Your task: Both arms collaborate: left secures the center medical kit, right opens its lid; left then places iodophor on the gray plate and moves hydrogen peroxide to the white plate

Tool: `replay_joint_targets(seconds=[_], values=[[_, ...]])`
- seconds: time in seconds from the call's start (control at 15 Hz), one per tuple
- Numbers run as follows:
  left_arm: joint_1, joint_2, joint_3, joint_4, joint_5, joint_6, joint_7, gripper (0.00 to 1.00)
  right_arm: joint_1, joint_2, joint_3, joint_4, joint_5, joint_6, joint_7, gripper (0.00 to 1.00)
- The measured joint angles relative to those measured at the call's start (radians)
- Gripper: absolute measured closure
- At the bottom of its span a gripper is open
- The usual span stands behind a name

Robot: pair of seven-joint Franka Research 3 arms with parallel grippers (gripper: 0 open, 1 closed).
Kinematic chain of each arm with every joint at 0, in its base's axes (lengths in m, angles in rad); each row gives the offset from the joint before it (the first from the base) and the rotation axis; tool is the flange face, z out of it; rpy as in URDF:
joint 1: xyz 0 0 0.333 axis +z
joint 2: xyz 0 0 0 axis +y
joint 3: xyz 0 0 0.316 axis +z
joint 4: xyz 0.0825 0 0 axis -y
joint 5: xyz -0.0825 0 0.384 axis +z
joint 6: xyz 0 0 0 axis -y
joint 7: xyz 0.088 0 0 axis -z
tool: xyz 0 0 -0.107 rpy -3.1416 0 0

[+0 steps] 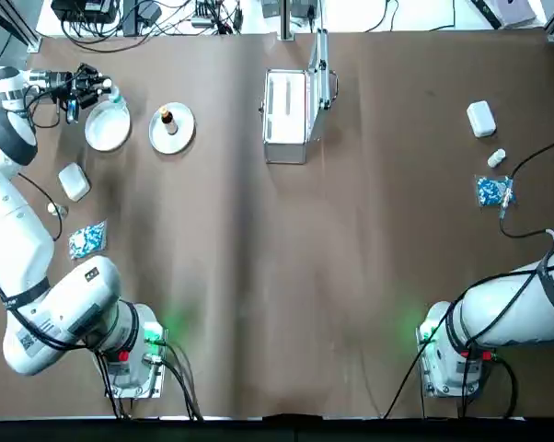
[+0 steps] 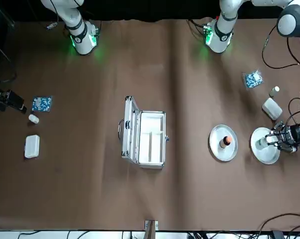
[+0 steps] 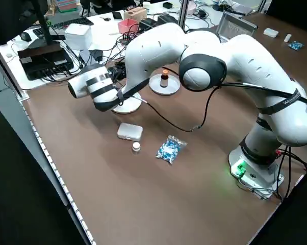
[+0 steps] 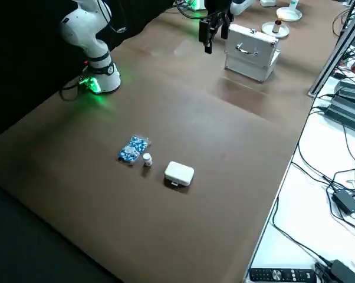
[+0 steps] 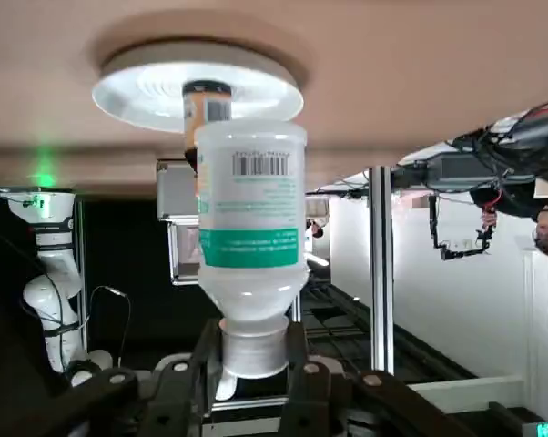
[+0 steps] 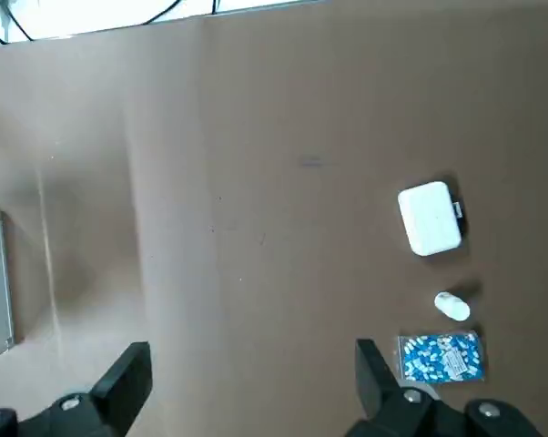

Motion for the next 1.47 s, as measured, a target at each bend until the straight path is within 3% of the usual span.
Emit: replay_joint_targets(seconds=[0.6, 1.47], values=[[0.003, 0.044, 0.079, 0.023, 0.0, 0.002, 0.0, 0.68, 0.0, 0.0, 0.0, 0.0, 0.0, 0.0, 0.0, 0.01], [0.021, 0.099, 0.099, 0.057, 0.0, 0.059, 0.0, 0.68, 0.0, 0.0, 0.001, 0.0, 0.0, 0.0, 0.0, 0.01]])
